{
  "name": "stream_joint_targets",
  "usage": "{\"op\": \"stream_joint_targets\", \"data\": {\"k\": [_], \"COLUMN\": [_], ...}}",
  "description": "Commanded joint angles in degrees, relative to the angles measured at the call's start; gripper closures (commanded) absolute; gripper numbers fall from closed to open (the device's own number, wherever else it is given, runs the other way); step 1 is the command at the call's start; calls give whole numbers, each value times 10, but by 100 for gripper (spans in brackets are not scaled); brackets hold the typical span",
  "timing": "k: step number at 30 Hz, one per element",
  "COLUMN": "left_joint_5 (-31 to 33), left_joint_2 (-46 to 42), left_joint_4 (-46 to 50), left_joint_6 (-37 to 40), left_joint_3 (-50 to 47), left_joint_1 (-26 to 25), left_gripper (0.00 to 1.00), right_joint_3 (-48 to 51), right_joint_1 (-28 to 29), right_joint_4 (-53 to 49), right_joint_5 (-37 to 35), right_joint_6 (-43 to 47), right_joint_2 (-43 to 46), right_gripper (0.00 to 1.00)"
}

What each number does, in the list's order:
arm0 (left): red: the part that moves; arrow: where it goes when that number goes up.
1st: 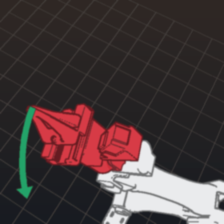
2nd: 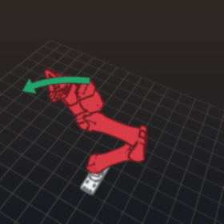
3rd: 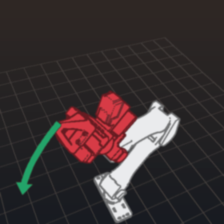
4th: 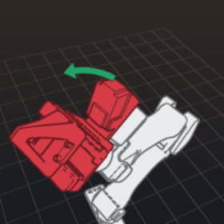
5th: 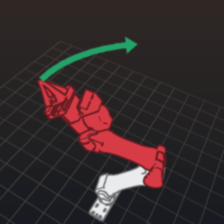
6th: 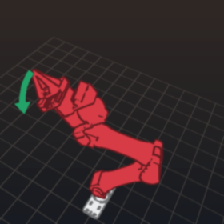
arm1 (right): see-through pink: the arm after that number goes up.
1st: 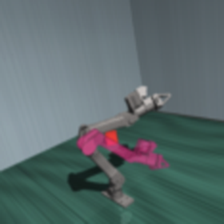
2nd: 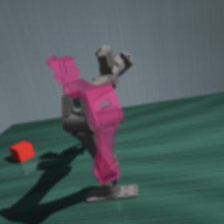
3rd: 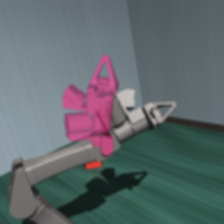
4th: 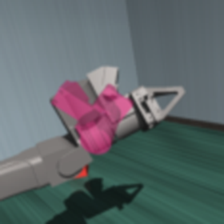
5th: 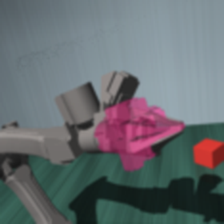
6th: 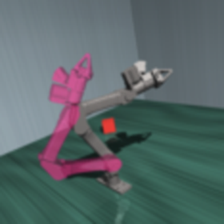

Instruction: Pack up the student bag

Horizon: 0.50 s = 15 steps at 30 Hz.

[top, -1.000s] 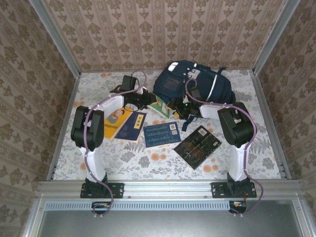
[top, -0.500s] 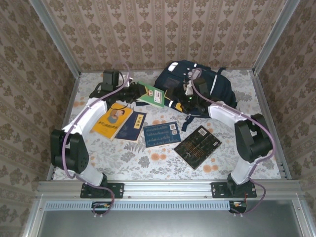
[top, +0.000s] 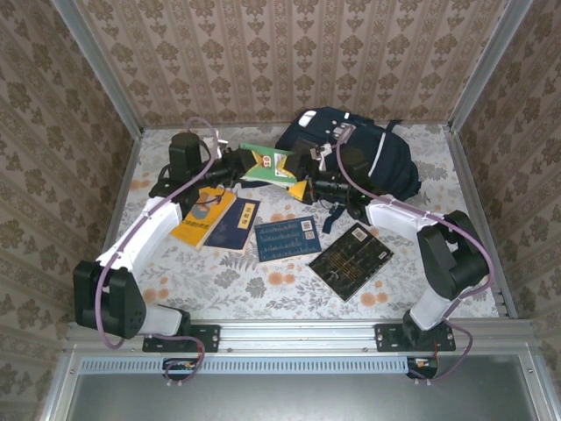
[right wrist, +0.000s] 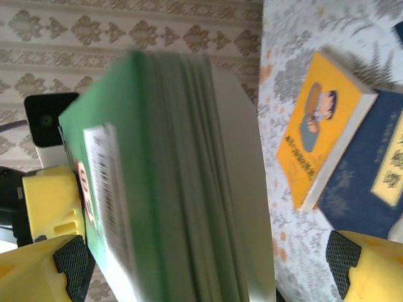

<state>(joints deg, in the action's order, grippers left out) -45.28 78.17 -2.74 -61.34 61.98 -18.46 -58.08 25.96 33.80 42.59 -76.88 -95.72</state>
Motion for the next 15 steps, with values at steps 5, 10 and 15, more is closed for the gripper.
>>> {"op": "stream_joint_targets", "data": {"k": [5, 10, 15], "left_joint_5": [-17, -14, -12], "left_joint_2": [-38, -44, -45], "left_joint_4": [-56, -40, -41], "left_joint_6": [-46, -33, -32], "left_joint_3": [4, -5, -17], "left_joint_1": [-3, -4, -3], "left_gripper": [98, 98, 98], "right_joint_3": [23, 22, 14], "right_joint_1": [10, 10, 10], "right_joint_4": [183, 249, 198], "right_joint_5": [6, -6, -4], "right_joint_6": [-115, -166, -137], "right_joint_2": [-31, -29, 8], "right_gripper": [4, 21, 33]}}
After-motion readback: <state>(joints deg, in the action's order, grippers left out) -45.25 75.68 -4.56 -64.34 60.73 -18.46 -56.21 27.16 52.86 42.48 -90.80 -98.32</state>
